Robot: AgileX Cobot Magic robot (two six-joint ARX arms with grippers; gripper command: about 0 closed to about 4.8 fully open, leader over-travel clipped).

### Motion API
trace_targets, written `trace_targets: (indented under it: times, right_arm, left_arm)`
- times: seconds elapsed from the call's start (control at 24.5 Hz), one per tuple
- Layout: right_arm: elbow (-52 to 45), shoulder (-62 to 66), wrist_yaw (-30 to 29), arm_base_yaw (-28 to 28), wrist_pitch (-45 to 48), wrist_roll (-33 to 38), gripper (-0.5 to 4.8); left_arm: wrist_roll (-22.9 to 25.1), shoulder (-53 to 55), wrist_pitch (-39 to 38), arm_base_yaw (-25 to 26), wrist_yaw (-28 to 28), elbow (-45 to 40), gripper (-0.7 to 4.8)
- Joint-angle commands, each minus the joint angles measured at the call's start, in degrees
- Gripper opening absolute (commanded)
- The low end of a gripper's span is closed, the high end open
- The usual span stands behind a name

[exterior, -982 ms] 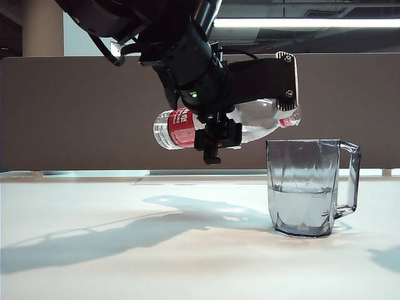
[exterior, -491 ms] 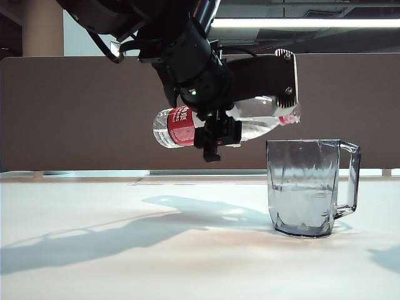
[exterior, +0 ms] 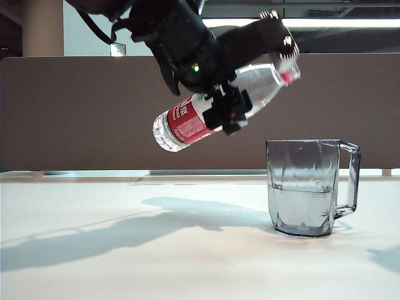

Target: Pick up the mineral water bottle with the left hand on the table and pour water into the mug until it's half full.

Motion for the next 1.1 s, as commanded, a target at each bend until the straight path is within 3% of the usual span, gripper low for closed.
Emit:
trace_targets:
  times: [0.04, 0.08, 0.16, 0.45, 0.7, 1.1]
  right_arm:
    - [0.46, -0.02, -0.11, 0.02, 0.96, -0.17, -0.01]
    - [0.46, -0.02, -0.11, 0.02, 0.96, -0.17, -0.01]
    - [0.46, -0.02, -0.09, 0.02, 0.96, -0.17, -0.01]
    - [0.46, -0.02, -0.09, 0.02, 0.96, -0.17, -0.01]
    - [0.44, -0.02, -0.11, 0.02, 0.96, -0.17, -0.01]
    - [0.44, -0.02, -0.11, 0.02, 0.92, -0.17, -0.01]
  left_arm:
    - [-8.83, -2.1, 0.83, 1.22, 2.6, 0.35, 2.68]
    - [-11.06, -2.49, 0.63, 1.75, 3.5, 0.35, 2.68]
    - [-20.98, -4.83, -2.45, 4.52, 9.09, 0.35, 2.68]
    - [-34.67, -9.01, -3.93, 11.85, 21.2, -1.88, 2.68]
    - [-40.92, -12.79, 2.69, 16.41, 25.75, -9.35, 2.68]
    - [-49.77, -15.37, 15.26, 17.4, 25.4, -20.57, 2.68]
